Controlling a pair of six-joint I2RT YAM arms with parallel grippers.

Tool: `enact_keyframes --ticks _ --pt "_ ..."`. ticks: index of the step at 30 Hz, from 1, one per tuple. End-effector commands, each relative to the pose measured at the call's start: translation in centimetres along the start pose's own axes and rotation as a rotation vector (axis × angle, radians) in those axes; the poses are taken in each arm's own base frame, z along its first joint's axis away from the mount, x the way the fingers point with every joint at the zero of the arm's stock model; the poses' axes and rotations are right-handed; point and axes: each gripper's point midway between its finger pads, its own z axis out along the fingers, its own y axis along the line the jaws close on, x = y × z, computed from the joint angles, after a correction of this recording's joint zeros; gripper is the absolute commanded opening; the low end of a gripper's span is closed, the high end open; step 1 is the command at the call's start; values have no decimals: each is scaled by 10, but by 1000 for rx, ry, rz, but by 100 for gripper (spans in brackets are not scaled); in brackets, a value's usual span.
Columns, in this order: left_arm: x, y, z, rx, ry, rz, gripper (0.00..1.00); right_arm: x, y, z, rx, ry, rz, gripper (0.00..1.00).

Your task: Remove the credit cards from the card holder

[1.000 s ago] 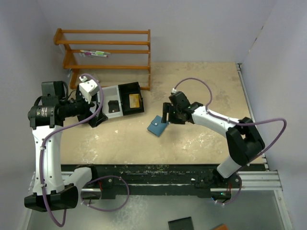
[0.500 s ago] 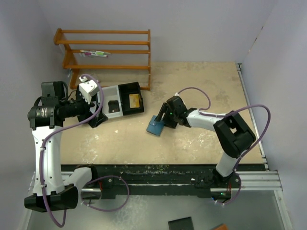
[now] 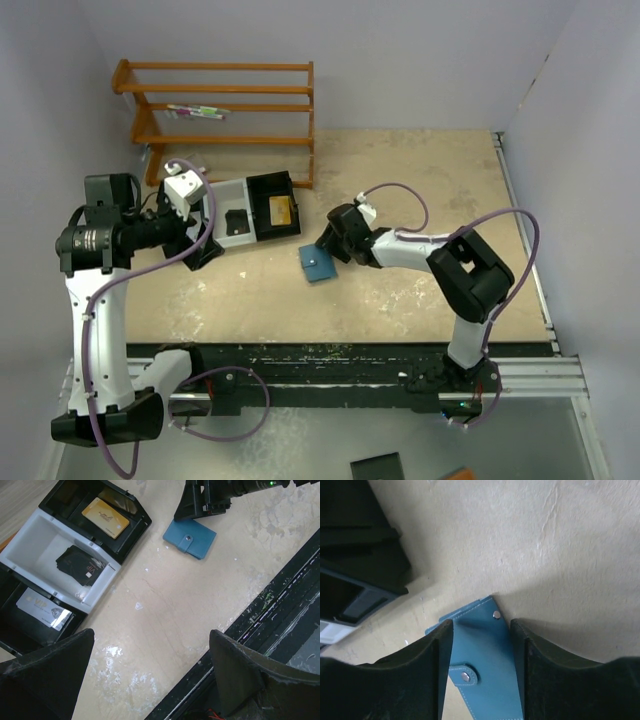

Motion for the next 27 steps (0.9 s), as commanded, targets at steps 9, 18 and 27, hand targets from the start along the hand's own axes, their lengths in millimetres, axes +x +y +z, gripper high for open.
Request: enact_keyframes --ticks 9,18,27 --pt "15 -8 65 177 94 55 99 41 -67 -28 166 67 -157 0" --pt "62 -46 161 272 356 280 99 33 -20 -52 -72 77 -244 0" --pt "4 -57 190 333 178 80 99 18 51 -114 -430 51 -224 0"
